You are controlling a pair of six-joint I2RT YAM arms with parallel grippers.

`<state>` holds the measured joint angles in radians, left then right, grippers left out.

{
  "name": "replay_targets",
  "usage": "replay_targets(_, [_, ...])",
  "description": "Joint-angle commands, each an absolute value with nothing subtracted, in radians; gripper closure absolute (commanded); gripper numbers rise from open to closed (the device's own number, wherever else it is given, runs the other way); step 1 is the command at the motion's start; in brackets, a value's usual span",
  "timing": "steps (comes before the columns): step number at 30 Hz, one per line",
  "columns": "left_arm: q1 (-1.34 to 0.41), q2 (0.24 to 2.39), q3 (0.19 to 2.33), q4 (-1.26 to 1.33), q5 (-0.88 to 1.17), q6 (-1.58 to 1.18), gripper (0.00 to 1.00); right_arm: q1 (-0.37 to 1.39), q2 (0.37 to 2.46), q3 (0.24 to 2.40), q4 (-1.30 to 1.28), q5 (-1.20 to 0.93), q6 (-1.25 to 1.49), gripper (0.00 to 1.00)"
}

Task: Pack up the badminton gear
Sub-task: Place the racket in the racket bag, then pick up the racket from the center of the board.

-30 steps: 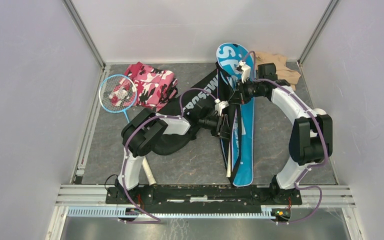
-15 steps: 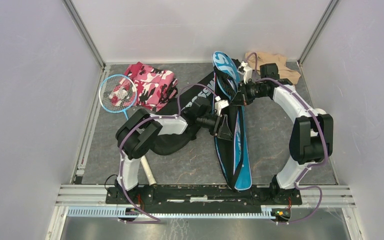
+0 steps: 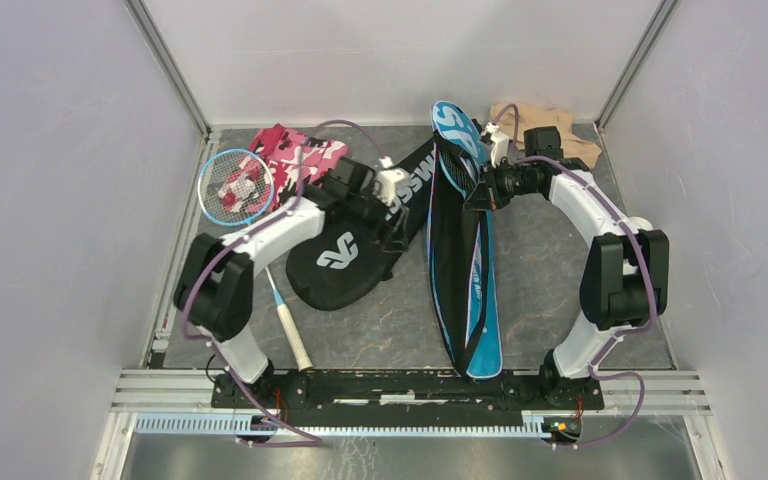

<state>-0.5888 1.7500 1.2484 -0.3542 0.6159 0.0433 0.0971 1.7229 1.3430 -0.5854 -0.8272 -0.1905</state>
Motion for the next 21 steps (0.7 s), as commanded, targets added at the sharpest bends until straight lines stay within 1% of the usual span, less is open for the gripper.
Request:
replay_targets(1, [-0.446, 1.61, 1.264, -0.569, 0.375, 0.225, 0.14, 0.092, 1.655, 1.329, -0.465, -0.843, -0.17, 1.0])
replay_targets(5, [-0.283, 1.51, 1.207, -0.621, 0.214, 0.213, 0.01, 0.093, 1.633, 1.29, -0.407, -0.852, -0.145, 1.0])
replay_targets(6, [-0.247, 1.487, 1.19, -0.628, 0.173, 0.206, 0.0, 0.093, 1.632, 1.282, -0.398, -0.856, -0.141, 1.0])
replay_targets(10, [-0.112, 1.448, 1.153, -0.664, 0.092, 0.194, 0.0, 0.092, 1.63, 1.259, -0.364, -0.883, -0.12, 1.0])
replay_targets(17, [0.073, 1.5, 1.139, -0.629, 0.073, 0.179, 0.01, 0.094, 1.62, 1.232, -0.331, -0.894, -0.117, 1.0])
replay_targets(19, [0.105, 1.533, 1.142, -0.612, 0.078, 0.172, 0.05, 0.094, 1.615, 1.223, -0.326, -0.898, -0.117, 1.0])
replay_targets(21, [0.138, 1.573, 1.151, -0.602, 0.102, 0.161, 0.11, 0.094, 1.619, 1.223, -0.33, -0.908, -0.117, 1.0])
